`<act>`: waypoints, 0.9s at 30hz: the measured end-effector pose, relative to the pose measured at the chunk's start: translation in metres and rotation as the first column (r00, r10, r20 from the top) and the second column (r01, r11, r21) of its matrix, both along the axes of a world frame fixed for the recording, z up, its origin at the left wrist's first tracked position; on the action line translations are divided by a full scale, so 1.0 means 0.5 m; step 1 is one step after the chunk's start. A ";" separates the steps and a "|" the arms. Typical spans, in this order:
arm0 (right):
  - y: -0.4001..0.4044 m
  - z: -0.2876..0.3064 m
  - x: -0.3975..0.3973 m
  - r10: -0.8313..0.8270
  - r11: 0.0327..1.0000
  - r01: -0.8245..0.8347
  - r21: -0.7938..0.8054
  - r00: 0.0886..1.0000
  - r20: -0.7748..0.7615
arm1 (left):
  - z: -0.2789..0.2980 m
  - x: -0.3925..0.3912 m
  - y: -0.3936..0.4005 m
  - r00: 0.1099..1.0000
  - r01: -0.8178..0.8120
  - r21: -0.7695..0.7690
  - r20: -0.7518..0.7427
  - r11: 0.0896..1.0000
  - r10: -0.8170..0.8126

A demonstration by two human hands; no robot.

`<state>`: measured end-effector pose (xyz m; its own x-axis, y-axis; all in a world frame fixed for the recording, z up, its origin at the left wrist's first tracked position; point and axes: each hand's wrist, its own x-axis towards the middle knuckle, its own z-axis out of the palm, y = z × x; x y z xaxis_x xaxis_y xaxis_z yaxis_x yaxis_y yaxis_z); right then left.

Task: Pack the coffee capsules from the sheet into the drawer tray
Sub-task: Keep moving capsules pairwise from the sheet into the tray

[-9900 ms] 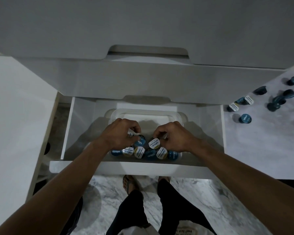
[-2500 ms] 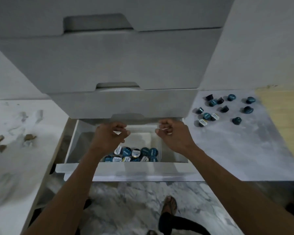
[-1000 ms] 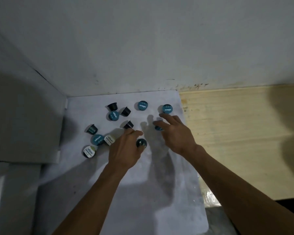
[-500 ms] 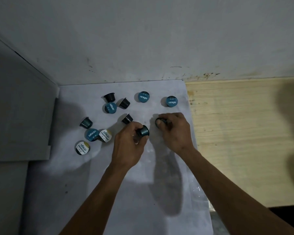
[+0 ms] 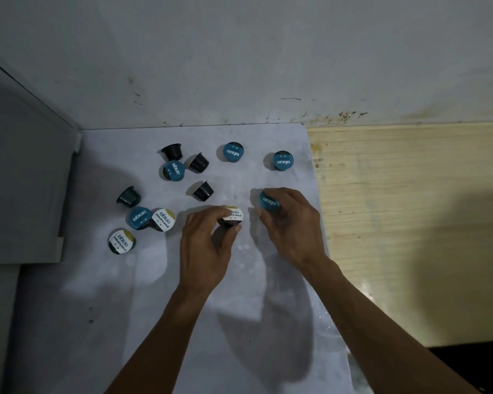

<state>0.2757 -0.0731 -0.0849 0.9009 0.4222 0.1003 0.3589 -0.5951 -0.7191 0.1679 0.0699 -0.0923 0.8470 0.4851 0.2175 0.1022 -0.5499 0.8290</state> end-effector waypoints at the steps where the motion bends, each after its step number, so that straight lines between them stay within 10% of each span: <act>1: 0.000 -0.006 -0.002 -0.001 1.000 0.000 0.012 1.000 0.023 | -0.002 -0.002 -0.001 1.000 -0.016 -0.001 0.007 1.000 0.016; 17: -0.031 -0.034 -0.063 -0.131 0.940 0.112 0.322 0.991 0.037 | -0.018 -0.055 -0.024 0.988 -0.119 -0.008 0.093 0.993 0.119; 27: 0.002 0.142 -0.174 -0.059 0.945 -0.003 0.327 0.982 0.180 | 0.169 -0.179 0.007 0.967 -0.191 0.040 0.179 0.981 0.181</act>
<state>0.1887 -0.0720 -0.0138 0.8644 0.3137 0.3930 0.4902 -0.3518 -0.7975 0.0786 0.0733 -0.0077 0.6900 0.6133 0.3845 0.0642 -0.5809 0.8114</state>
